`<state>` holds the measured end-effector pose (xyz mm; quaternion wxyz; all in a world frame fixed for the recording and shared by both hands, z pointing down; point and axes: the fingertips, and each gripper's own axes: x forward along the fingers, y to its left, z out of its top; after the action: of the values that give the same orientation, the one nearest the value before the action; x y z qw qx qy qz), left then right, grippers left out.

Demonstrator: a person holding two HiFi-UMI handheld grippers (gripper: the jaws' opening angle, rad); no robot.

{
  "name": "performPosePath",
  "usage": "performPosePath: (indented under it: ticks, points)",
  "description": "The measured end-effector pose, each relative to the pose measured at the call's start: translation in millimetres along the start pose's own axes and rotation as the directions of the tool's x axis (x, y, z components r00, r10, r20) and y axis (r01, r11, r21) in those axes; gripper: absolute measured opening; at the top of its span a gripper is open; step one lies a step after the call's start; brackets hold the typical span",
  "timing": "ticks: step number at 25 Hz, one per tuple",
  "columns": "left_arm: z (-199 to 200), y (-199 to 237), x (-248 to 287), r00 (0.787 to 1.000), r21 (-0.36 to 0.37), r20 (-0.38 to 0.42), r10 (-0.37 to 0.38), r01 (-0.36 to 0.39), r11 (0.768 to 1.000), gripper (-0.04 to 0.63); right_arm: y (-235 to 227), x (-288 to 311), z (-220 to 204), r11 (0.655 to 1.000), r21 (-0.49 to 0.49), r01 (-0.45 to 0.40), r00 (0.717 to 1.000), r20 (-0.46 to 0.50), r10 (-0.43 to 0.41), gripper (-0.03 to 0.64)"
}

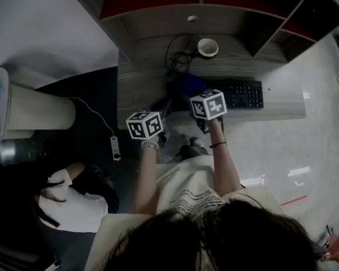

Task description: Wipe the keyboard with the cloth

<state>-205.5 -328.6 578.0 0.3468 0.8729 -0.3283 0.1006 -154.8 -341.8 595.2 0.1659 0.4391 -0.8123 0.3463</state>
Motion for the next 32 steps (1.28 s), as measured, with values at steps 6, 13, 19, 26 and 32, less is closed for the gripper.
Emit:
performPosePath:
  ticks: [6, 13, 19, 26, 32]
  points:
    - [1.1, 4.3, -10.4, 0.999, -0.016, 0.02, 0.039, -0.039, 0.999, 0.003, 9.8, 9.4, 0.4, 0.999, -0.01, -0.039, 0.999, -0.027, 0.039, 0.06]
    - [3.0, 11.2, -20.8, 0.996, -0.041, 0.047, 0.071, -0.069, 0.997, 0.003, 25.3, 20.9, -1.0, 0.996, -0.034, -0.083, 0.995, -0.066, 0.081, 0.06]
    - [3.9, 17.1, -29.6, 0.993, -0.056, 0.059, 0.097, -0.094, 0.994, 0.003, 36.2, 27.9, -2.5, 0.993, -0.047, -0.112, 0.99, -0.086, 0.108, 0.06]
    - [0.4, 23.5, -39.1, 0.991, -0.067, 0.068, 0.119, -0.115, 0.991, 0.003, 47.1, 34.0, -5.5, 0.989, -0.057, -0.135, 0.987, -0.099, 0.129, 0.06]
    - [1.5, 24.6, -44.7, 0.989, -0.064, 0.076, 0.125, -0.12, 0.991, 0.003, 56.6, 38.3, -6.4, 0.987, -0.053, -0.155, 0.984, -0.099, 0.149, 0.06]
